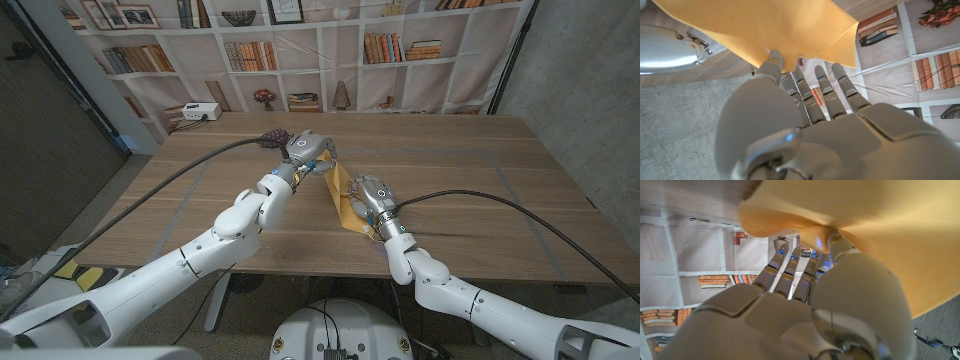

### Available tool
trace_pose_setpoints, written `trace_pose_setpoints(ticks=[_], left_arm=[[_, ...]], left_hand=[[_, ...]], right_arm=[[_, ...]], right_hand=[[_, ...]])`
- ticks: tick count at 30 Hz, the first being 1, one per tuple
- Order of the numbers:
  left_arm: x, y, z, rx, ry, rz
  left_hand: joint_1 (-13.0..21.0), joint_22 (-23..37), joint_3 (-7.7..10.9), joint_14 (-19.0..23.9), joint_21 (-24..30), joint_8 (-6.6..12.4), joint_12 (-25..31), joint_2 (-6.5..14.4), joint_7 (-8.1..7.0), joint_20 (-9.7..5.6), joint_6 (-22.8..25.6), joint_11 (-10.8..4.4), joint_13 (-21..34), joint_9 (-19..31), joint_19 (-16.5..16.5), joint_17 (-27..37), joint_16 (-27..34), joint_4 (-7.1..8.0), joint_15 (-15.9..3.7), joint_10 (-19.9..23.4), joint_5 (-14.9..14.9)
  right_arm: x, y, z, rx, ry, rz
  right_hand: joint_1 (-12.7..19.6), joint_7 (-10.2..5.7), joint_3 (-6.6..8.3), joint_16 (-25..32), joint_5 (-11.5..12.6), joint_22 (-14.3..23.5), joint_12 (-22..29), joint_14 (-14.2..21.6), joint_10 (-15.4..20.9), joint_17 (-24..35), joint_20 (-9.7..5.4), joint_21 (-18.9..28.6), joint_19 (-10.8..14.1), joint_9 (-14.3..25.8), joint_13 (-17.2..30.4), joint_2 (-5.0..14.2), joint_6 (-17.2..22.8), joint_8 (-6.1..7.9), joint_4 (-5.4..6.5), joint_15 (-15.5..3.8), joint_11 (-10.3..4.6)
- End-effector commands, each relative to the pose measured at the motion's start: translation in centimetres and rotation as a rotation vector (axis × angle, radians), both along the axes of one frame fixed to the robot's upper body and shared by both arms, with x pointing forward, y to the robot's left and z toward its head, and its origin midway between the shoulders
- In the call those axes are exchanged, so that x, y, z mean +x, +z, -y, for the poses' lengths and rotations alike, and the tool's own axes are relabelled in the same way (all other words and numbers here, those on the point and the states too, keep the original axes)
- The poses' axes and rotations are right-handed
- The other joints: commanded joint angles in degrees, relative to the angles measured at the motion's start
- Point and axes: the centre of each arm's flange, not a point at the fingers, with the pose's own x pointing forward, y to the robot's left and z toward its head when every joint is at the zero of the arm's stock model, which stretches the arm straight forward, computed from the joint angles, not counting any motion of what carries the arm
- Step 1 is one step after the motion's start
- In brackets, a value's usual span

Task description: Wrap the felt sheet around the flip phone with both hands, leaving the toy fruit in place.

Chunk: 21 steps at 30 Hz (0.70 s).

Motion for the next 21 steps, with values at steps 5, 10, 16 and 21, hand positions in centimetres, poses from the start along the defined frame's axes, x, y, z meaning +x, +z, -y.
trace_pose_setpoints(ticks=[5,10,16,21], left_arm=[[2.0,-0.8,0.2,0.068,0.243,0.169],[2.8,-1.3,0.5,0.093,0.266,0.179],[3.7,-1.6,0.8,0.116,0.280,0.163],[5.0,-2.5,0.8,0.110,0.282,0.156]], left_hand=[[-0.38,-0.19,-0.75,0.87,1.21,0.65,0.30,0.58,1.16,-0.52,2.36,-0.02,0.08,1.41,1.00,0.92,1.11,0.14,-9.27,1.72,-0.23],[-0.27,-0.29,-1.02,1.18,1.54,0.58,0.46,0.49,0.95,-0.74,2.55,0.00,0.13,1.27,1.12,1.14,1.44,0.10,-9.37,2.26,-0.37],[-0.19,-0.40,-1.20,1.26,1.82,0.48,0.42,0.37,0.23,-0.85,2.74,-0.03,0.18,1.13,1.13,1.17,1.50,0.06,-9.38,2.30,-0.47],[-0.18,-0.50,-1.44,1.28,2.05,0.06,0.41,0.23,-0.43,-0.92,2.14,-0.37,0.22,1.00,1.09,1.22,1.57,0.07,-9.41,2.39,-0.56]], right_arm=[[0.5,0.1,0.2,0.008,0.053,0.004],[0.7,0.1,0.3,-0.001,0.082,-0.002],[0.9,0.4,0.5,0.011,0.099,0.003],[1.0,0.7,0.6,0.005,0.124,-0.005]], right_hand=[[0.93,-5.25,-1.09,0.84,0.46,0.10,-0.18,0.13,0.82,0.30,-0.79,0.18,1.94,0.19,0.21,0.31,7.56,-0.73,0.01,-9.84,-0.19],[1.06,-5.39,-1.70,0.99,0.48,0.14,-0.26,0.09,0.97,0.38,-1.04,0.37,2.56,0.21,0.27,0.40,7.82,-1.01,0.11,-9.80,-0.53],[1.32,-5.56,-2.31,1.15,0.55,0.19,-0.38,0.07,1.08,0.45,-1.21,0.50,3.03,0.23,0.31,0.48,7.96,-1.38,0.13,-9.86,-0.69],[1.39,-5.66,-2.70,1.23,0.56,0.22,-0.46,0.00,1.10,0.50,-1.35,0.65,3.46,0.24,0.33,0.54,8.01,-1.61,0.19,-9.82,-0.53]])
